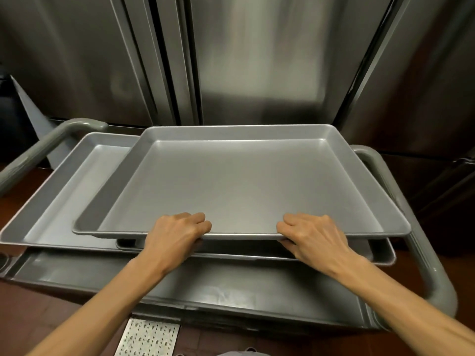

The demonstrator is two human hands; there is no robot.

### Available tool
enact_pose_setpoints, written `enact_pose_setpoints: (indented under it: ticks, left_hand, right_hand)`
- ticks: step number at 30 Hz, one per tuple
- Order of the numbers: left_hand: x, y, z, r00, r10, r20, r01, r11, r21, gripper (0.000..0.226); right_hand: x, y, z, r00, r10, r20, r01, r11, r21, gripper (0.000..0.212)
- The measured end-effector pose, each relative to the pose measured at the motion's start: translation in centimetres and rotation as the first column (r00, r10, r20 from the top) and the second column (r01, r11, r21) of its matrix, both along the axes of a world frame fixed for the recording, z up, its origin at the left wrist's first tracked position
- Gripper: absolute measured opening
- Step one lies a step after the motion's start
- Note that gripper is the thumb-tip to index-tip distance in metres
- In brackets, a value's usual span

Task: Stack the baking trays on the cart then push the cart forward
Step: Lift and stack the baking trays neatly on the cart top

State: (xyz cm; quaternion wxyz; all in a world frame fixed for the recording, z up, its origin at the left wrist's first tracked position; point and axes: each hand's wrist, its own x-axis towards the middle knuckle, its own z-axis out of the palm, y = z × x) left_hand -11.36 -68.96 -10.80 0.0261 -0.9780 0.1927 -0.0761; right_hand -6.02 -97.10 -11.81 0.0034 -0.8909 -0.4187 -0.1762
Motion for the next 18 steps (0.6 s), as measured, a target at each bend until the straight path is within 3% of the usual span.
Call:
enact_pose_setpoints:
  ticks: [18]
  left_hand:
    - [-0.7,0.8,-2.2,1.000,-0.025,-0.009,0.026,1.000,0.006,0.029]
  right_hand:
    - [-1.0,0.6,-2.4,0.999,-0.033,-0.008,0.033,0.999,-0.007,0.031]
